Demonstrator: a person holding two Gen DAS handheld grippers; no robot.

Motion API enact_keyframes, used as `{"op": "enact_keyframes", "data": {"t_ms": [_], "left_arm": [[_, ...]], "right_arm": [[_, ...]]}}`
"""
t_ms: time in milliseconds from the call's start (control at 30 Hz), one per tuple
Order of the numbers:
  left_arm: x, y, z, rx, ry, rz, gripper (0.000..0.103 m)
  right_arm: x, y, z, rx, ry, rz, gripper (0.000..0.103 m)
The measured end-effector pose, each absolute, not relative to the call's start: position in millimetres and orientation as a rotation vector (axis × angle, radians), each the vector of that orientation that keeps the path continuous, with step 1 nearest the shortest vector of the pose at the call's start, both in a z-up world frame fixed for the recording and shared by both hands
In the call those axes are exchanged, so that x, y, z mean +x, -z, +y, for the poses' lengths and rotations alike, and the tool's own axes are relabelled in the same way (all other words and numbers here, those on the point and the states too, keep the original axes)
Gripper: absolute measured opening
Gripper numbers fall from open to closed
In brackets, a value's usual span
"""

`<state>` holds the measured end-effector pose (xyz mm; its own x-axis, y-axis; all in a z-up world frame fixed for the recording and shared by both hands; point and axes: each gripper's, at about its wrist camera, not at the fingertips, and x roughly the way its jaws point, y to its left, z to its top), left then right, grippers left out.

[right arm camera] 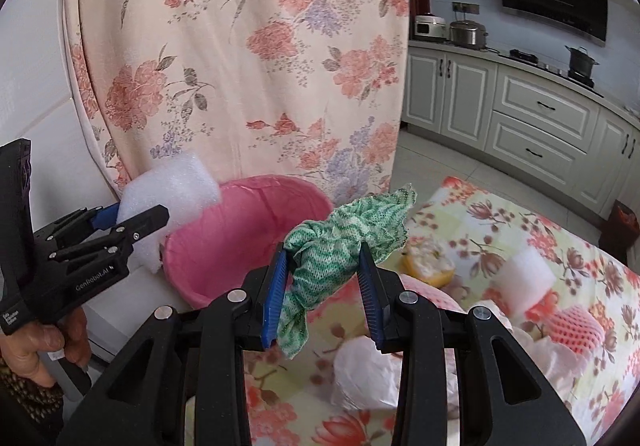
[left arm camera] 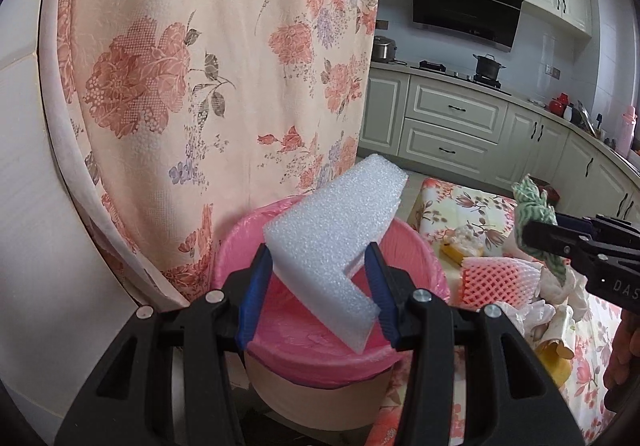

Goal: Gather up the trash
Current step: 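Carry the cloth and foam sheet over the pink bin with both tools, then open both tools to drop the items into the bin, return to table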

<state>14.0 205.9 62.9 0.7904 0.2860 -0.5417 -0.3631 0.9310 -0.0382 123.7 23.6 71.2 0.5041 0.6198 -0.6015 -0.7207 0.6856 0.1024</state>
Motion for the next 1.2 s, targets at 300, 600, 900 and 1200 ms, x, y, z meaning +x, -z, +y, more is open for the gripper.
{"op": "enact_keyframes", "data": {"t_ms": [300, 600, 900, 1200], "left_arm": [[19.9, -60.7, 240.1, -0.165, -0.384, 0.568, 0.047], [31.3, -49.8, 260.0, -0.190, -0.384, 0.599, 0.064], [25.8, -48.1, 259.0, -0.203, -0.391, 0.589, 0.083], [13.0, -51.3, 237.4, -0.207, -0.362, 0.573, 0.086]], "right_arm": [[134.5, -57.5, 99.7, -0.225, -0.918, 0.714, 0.035], [143.4, -41.0, 130.8, -0.256, -0.937, 0.744, 0.058], [150.3, -39.9, 110.6, -0.233, -0.893, 0.722, 0.075], [146.8, -47.8, 27.2, -0.158, -0.755, 0.680, 0.079]]}}
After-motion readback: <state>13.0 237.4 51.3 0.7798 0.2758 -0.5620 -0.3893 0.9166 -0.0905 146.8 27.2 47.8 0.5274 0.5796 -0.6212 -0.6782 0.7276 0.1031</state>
